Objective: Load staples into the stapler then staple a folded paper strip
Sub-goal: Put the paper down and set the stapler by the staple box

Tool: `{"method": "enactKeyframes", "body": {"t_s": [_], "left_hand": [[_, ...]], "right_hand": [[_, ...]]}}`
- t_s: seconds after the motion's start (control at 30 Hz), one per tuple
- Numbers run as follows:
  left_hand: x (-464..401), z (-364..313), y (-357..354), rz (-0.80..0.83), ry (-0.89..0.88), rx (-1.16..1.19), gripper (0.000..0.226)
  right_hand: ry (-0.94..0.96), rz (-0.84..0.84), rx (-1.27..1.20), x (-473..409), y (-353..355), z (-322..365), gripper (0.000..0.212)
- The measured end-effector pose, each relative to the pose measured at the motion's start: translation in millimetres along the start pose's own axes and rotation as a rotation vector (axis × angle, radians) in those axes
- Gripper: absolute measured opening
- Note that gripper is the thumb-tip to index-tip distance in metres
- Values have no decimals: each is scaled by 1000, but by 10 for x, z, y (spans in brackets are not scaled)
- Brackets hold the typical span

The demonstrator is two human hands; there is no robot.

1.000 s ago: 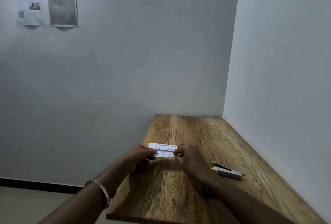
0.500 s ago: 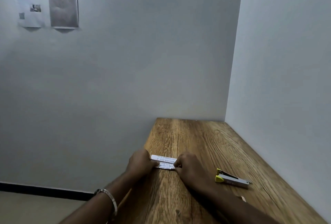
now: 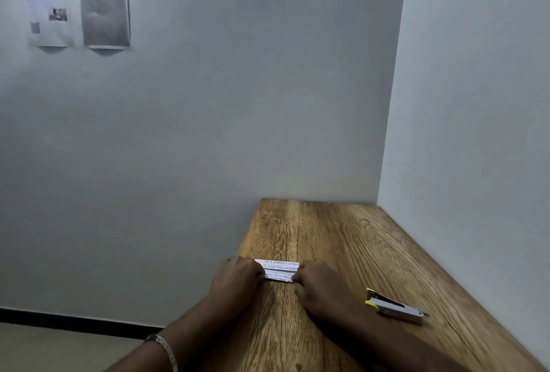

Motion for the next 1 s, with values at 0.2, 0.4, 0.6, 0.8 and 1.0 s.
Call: {"method": "enactKeyframes", "body": {"t_s": [0.2,0.4,0.6,0.8,1.0], "left_hand": [[-253,76,-202,139,22,-63,35],[-645,179,-436,238,86,-9,46],[-1187,314,-639,261,98,21,47],[-1694,455,-854,255,126,42,39],[-2008,573,-1025,215,150,73,37]], "right_hand": [[15,160,138,-268,-65,-96,38],[-32,256,134,-669,-293,-281,45],[-61,281,121,-1146,-604,-546,62],[-79,391,135,-1609,-821,-731,70],[-110,398,110,-1899,-972,-880,76]]}}
Point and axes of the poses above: each hand's wrist, its own x-axis away from the middle knuckle, its own y-axis out of the back of the hand, z = x × y, the point moved 4 cm from there along -x, towards the middle knuckle, and after that the axes turned 2 degrees about x, right-handed, at the moved point
